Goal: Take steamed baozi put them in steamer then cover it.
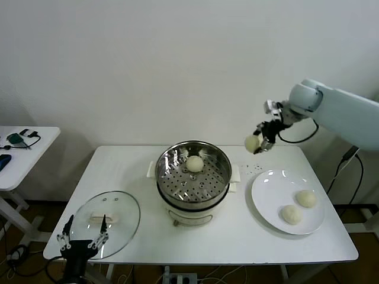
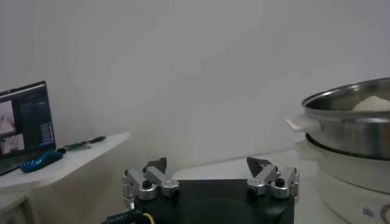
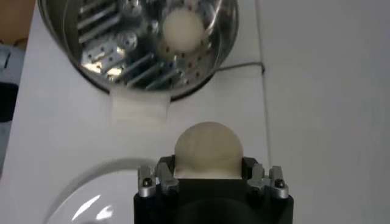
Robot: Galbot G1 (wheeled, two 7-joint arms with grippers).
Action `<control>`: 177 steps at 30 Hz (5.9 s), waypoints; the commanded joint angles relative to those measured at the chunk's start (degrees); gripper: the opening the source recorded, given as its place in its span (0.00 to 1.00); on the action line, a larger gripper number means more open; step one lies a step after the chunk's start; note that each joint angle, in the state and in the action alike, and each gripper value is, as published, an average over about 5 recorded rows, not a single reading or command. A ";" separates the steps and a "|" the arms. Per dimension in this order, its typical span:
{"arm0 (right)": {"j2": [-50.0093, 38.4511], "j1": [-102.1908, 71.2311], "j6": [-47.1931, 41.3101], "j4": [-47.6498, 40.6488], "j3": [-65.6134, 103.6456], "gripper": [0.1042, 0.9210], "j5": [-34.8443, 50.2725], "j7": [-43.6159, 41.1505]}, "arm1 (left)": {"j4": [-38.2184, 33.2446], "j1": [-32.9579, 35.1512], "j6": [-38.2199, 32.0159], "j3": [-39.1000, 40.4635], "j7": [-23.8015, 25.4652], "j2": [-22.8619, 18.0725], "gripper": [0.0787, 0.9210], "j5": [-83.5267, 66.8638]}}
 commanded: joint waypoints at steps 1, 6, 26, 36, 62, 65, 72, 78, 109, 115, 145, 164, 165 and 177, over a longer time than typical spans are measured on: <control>13.97 3.67 -3.50 0.13 -1.89 0.69 10.43 3.26 | -0.57 0.57 -0.11 0.07 0.07 0.43 0.88 0.17; 19.39 -0.35 -4.69 0.12 -1.51 0.69 11.37 5.83 | -0.96 0.83 -0.03 -0.10 0.11 0.76 0.88 0.26; 25.20 -10.86 -5.78 -0.43 -3.22 0.70 8.69 9.76 | 0.02 0.33 -0.09 -0.24 0.12 0.59 0.88 0.06; 24.90 -12.37 -5.69 -0.89 -3.37 0.70 7.09 9.56 | 0.15 -0.10 0.21 -0.23 0.11 0.23 0.88 0.06; 12.93 -3.12 -3.43 3.85 -1.45 0.88 3.31 6.47 | 0.48 -0.39 0.36 -0.14 0.12 0.07 0.88 0.15; 6.55 0.69 -2.51 7.10 -1.82 0.88 3.61 4.75 | 0.46 -0.47 0.38 -0.23 0.13 0.12 0.88 0.15; -8.66 8.34 -0.17 17.92 -7.62 0.88 -1.78 0.81 | 0.40 -1.20 0.80 -0.24 0.24 -0.10 0.88 0.09; -21.07 1.97 0.78 21.23 -4.86 0.88 -12.41 -0.96 | 0.01 -1.88 1.55 -0.51 0.62 -0.21 0.88 -0.02; -24.50 -43.57 5.34 10.55 25.74 0.88 -38.31 0.93 | 0.66 0.03 1.44 0.42 0.88 -1.41 0.88 4.13; -22.34 -43.20 5.51 8.99 25.79 0.88 -38.21 1.84 | 0.98 0.35 1.26 0.39 0.85 -1.41 0.88 4.33; -17.95 -17.73 24.49 6.86 9.65 0.68 -36.50 -3.78 | 1.21 0.46 1.07 0.12 0.68 -1.19 0.88 4.32; 6.71 7.63 44.89 13.29 -3.03 0.72 -31.78 -7.83 | 0.78 1.03 1.21 0.42 0.83 -1.58 0.88 4.13; 7.95 6.24 45.15 13.52 -2.22 0.72 -32.78 -7.76 | 0.77 1.04 1.22 0.35 0.83 -1.61 0.88 4.09; 20.19 -9.70 47.92 11.68 4.22 0.71 -44.95 -6.80 | 1.14 1.10 1.34 -0.63 0.74 -1.37 0.88 3.67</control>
